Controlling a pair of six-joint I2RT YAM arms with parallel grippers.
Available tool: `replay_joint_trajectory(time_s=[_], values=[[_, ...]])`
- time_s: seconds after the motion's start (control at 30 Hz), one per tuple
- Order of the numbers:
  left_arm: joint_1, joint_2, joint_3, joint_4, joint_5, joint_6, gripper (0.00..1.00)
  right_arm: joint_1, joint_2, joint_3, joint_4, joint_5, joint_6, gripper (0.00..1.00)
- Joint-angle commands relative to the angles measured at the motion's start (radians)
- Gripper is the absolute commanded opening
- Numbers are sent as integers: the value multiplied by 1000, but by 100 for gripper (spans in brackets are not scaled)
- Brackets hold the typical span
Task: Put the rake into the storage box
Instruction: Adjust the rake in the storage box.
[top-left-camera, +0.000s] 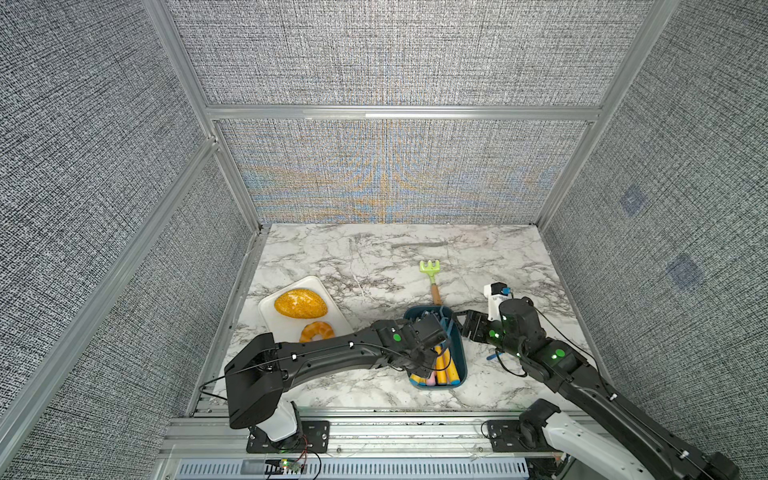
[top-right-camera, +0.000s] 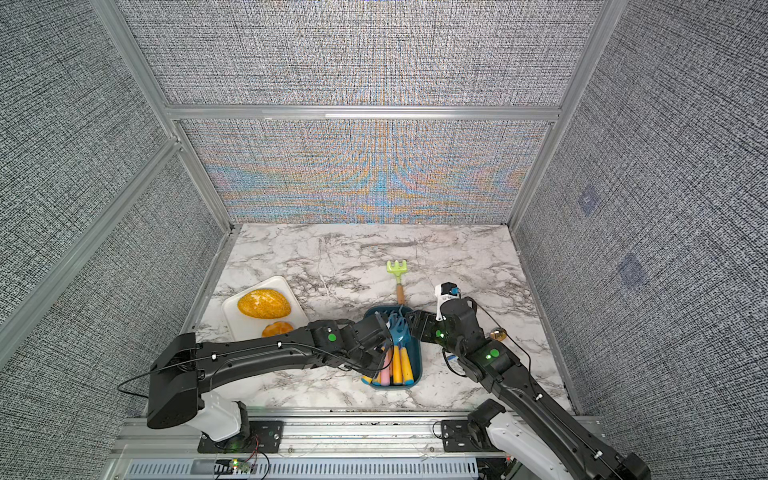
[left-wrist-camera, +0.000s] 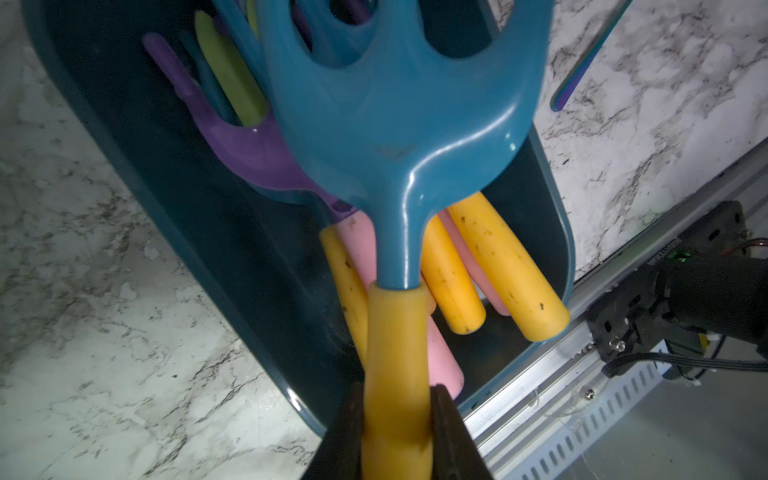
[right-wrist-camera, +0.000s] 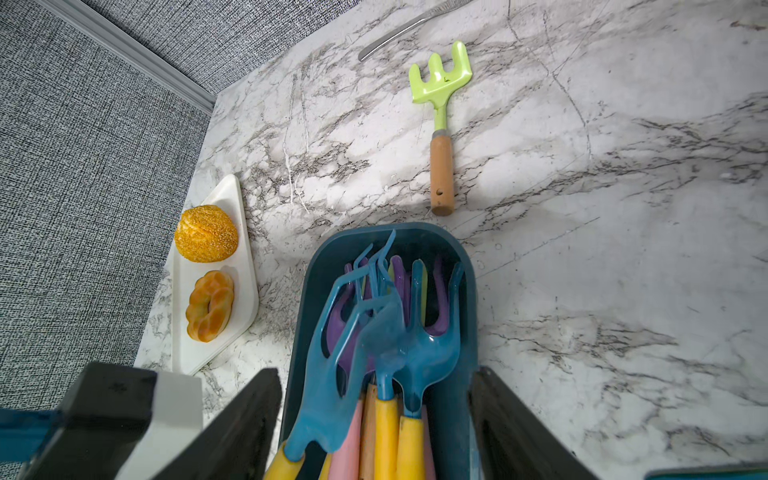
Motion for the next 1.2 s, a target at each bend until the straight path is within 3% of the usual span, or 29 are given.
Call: replay_joint_trajectory(time_s=[0.0, 0.63, 0.7, 0.87, 0.97, 1.17], values=[[-1, -6, -13, 46, -57, -63, 0, -2, -1, 7, -5, 1, -11, 76], [-8, 47, -85, 188, -111, -246, 0, -8, -20, -15, -14, -19, -17, 77], [-13, 44, -92, 190, -117, -260, 9, -10, -21, -18, -13, -21, -16, 79], [-17, 39, -90, 181, -116, -268, 45, -11, -18, -18, -8, -26, -20, 91], [-19, 11, -77, 151, -134, -256, 58, -15, -1, -2, -2, -28, -32, 98], [-17, -83, -54, 32, -253, -218, 79, -62, 102, 67, 21, -50, -87, 99]])
